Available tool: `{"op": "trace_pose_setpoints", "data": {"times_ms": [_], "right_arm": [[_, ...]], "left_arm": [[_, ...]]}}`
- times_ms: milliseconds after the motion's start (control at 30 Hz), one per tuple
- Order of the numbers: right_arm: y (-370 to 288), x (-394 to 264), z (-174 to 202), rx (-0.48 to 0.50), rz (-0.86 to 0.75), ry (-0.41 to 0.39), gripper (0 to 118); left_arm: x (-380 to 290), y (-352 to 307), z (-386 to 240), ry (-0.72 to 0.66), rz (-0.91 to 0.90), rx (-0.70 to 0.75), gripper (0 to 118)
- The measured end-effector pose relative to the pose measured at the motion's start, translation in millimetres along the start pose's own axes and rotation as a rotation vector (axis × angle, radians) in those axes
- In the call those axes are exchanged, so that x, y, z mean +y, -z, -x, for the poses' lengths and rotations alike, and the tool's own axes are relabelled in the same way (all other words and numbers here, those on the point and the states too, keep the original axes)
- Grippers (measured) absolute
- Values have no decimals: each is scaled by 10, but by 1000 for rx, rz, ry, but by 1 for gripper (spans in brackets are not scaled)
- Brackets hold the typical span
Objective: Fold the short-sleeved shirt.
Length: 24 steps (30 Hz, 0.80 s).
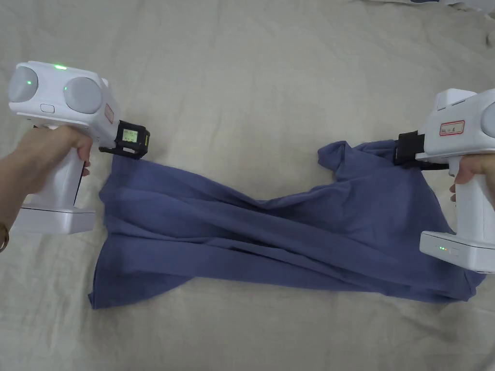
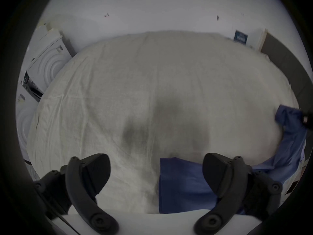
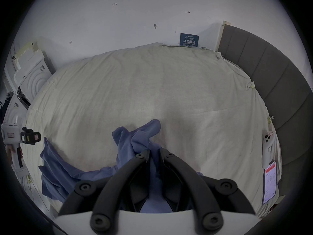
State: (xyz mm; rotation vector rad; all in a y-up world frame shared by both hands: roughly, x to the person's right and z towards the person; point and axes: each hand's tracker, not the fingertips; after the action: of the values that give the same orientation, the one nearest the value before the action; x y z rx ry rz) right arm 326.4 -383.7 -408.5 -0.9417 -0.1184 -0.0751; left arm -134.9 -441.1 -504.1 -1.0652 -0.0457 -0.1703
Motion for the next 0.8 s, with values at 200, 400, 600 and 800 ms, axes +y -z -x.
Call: {"op": "trace_pose_setpoints", "data": {"times_ms": [200, 400, 600, 800], "right_arm": [[47, -3, 68, -6, 7, -35, 10], [95, -12, 79, -7, 14, -35, 10], [91, -6, 78, -11, 13, -16, 10], [-131, 10, -15, -1, -27, 54, 10]], "left_arm": [[46, 201, 3, -34, 50, -19, 73], [58, 289, -73, -49, 91, -71, 45], [50, 224, -146, -35, 105, -94, 0], [-11, -273, 93, -191, -67, -163, 0]]}}
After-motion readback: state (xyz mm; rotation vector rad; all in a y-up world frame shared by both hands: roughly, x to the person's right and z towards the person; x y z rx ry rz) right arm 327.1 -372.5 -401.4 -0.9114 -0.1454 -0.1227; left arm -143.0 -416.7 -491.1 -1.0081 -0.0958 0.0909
